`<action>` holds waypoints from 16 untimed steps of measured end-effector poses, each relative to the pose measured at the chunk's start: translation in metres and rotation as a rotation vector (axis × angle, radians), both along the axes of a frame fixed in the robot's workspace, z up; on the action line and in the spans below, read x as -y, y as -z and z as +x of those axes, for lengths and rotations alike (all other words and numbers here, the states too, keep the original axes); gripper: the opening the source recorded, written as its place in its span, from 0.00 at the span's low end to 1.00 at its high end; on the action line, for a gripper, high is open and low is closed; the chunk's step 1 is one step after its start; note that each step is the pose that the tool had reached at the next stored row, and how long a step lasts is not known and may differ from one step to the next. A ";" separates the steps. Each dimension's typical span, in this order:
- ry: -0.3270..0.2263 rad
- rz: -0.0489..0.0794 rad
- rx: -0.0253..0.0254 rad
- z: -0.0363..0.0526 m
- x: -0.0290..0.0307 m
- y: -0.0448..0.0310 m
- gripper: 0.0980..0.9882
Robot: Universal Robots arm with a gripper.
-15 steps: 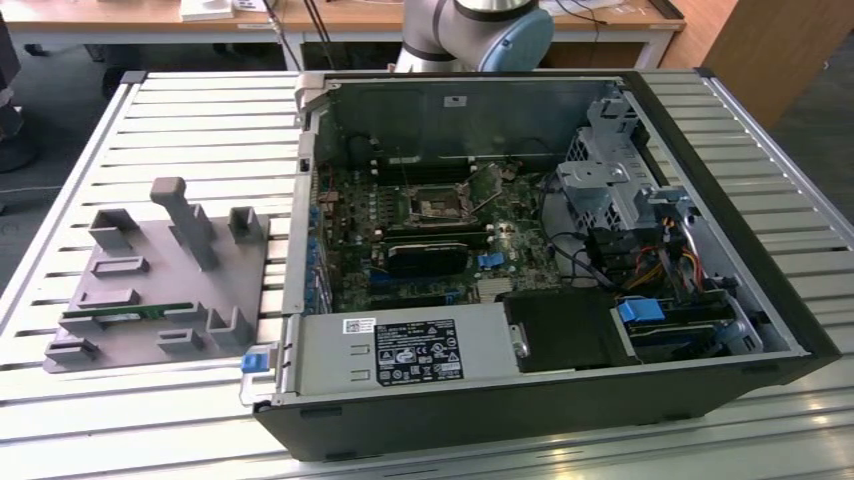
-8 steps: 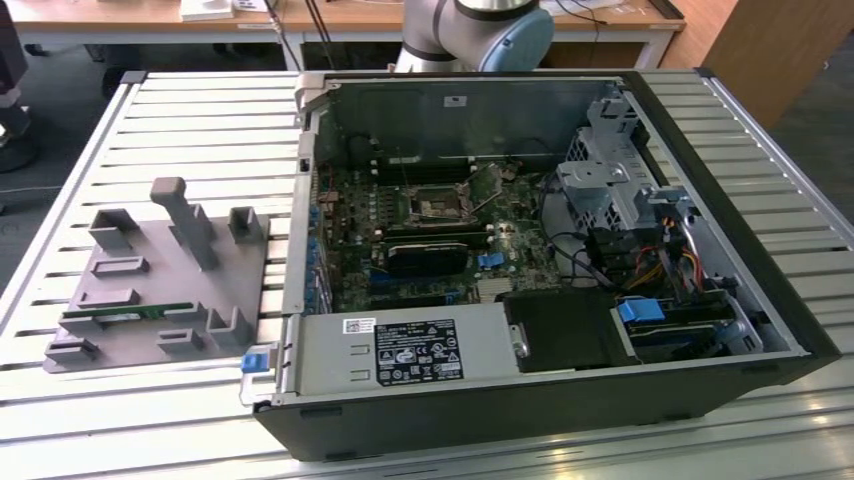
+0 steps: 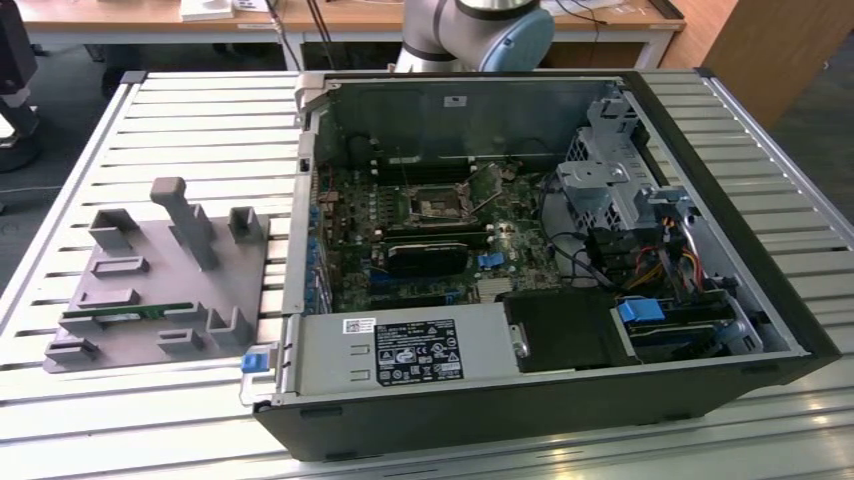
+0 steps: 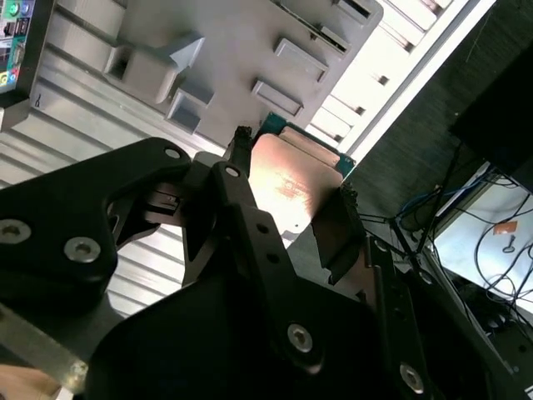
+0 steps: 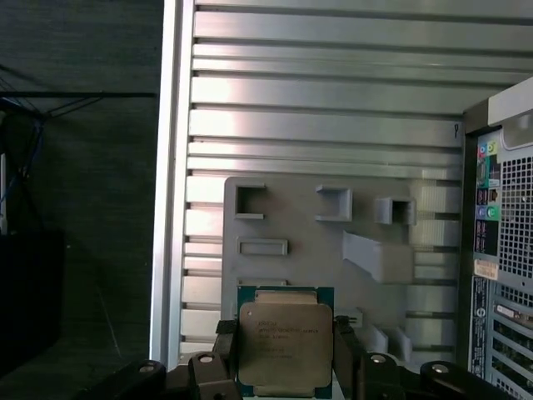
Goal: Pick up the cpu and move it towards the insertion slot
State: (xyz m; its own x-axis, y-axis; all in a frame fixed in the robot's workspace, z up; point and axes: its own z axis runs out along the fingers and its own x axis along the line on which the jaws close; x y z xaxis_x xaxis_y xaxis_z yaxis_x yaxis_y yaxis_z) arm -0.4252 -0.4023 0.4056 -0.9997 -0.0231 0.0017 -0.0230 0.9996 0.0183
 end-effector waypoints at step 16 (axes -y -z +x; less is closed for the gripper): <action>0.000 0.000 0.0000 0.0265 0.0000 0.0000 0.50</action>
State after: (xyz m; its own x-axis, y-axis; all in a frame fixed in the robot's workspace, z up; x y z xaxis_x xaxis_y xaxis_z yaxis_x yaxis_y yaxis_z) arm -0.3986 -0.4023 0.4056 -0.9997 -0.0230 0.0017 -0.0230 0.9996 0.0183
